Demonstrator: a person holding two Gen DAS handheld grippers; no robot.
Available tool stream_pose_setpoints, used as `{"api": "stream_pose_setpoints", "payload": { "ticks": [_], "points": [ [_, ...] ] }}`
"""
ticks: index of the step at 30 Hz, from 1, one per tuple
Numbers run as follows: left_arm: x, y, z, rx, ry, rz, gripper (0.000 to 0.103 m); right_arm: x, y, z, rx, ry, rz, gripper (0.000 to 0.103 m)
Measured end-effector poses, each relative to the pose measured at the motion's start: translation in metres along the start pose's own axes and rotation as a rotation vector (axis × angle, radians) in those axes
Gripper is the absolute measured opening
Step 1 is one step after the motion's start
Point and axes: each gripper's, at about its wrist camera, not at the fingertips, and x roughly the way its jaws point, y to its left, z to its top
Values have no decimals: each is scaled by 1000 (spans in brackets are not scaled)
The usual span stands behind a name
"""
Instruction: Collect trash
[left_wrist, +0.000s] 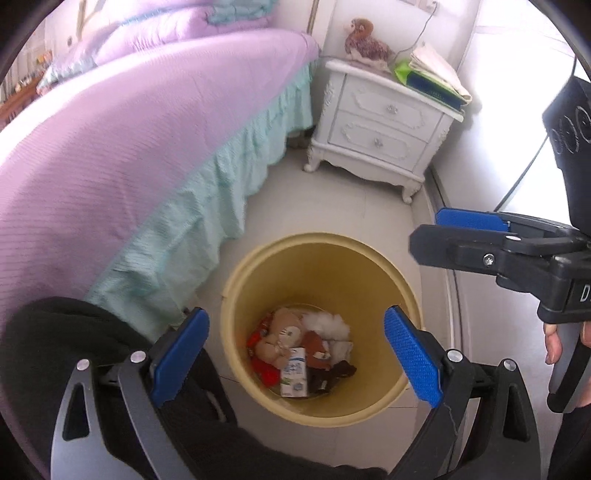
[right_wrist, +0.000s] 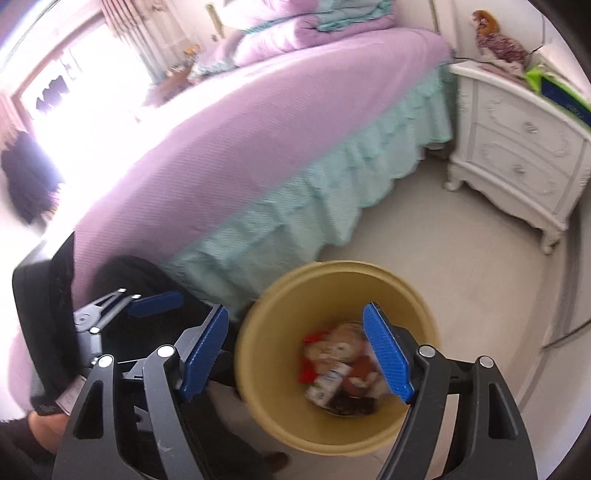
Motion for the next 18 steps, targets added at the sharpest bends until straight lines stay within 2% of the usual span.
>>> {"api": "stream_pose_setpoints", "payload": {
  "ticks": [5, 10, 13, 18],
  "points": [
    [-40, 23, -6, -18, -86, 104, 96, 6, 40, 13, -44, -51, 102, 75],
    [-85, 61, -17, -109, -164, 223, 98, 12, 102, 34, -172, -111, 192, 81],
    [-116, 89, -27, -187, -207, 318, 99, 13, 142, 45, -247, -152, 252, 88],
    [-166, 134, -51, -293, -240, 531, 99, 18, 205, 60, -363, -185, 372, 90]
  ]
}}
